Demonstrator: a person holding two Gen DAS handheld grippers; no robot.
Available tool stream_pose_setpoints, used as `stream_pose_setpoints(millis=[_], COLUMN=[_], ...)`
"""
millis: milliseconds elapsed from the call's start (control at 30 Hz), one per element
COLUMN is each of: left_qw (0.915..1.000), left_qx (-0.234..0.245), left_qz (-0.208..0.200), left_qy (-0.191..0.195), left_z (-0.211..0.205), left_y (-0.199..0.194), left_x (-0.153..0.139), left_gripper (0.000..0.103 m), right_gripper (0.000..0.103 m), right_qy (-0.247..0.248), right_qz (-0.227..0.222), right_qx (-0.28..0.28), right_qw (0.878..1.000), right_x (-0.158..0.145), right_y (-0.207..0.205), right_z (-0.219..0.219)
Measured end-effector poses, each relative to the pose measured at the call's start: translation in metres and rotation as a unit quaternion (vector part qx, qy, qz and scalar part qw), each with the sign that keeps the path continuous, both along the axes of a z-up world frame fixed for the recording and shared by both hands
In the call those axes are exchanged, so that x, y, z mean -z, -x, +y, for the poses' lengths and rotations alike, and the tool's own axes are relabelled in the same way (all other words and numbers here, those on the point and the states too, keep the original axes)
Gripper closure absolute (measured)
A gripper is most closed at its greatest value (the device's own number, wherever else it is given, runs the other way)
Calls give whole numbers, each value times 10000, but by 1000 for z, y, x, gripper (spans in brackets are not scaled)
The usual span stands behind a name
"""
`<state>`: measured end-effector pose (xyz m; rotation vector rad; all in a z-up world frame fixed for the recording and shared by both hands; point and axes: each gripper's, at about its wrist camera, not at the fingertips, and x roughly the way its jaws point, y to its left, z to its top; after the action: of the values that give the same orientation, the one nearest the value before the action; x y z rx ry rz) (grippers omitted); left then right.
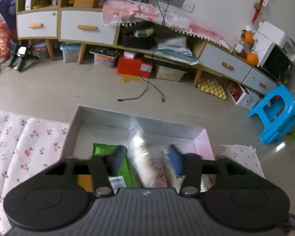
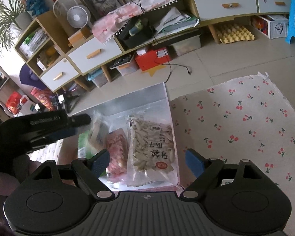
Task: Organize snacks
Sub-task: 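Carry both packs into the pink box and open both tools, then withdraw both tools from the box back over the snacks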
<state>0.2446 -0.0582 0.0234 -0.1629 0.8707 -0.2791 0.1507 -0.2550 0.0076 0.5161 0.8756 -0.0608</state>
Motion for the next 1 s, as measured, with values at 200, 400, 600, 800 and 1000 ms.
stream_pose_setpoints(millis=[200, 400, 600, 800, 1000], left_qw=[9999, 9997, 9996, 9987, 9982], left_qx=[-33, -102, -154, -246, -245], left_qz=[107, 183, 234, 433, 540], left_qy=[75, 80, -90, 78, -130], left_z=[9, 20, 31, 51, 70], left_y=[9, 30, 55, 75, 99], left_x=[-7, -14, -21, -21, -16], left_gripper=[30, 10, 5, 4, 3], right_gripper=[17, 14, 13, 11, 11], right_qy=[28, 124, 270, 341, 322], right_qz=[78, 39, 46, 43, 220], right_qx=[46, 97, 153, 144, 48], right_qw=[10000, 9999, 9995, 9993, 9992], right_x=[-4, -24, -38, -45, -37], right_y=[7, 25, 52, 75, 93], right_z=[-1, 4, 10, 20, 30])
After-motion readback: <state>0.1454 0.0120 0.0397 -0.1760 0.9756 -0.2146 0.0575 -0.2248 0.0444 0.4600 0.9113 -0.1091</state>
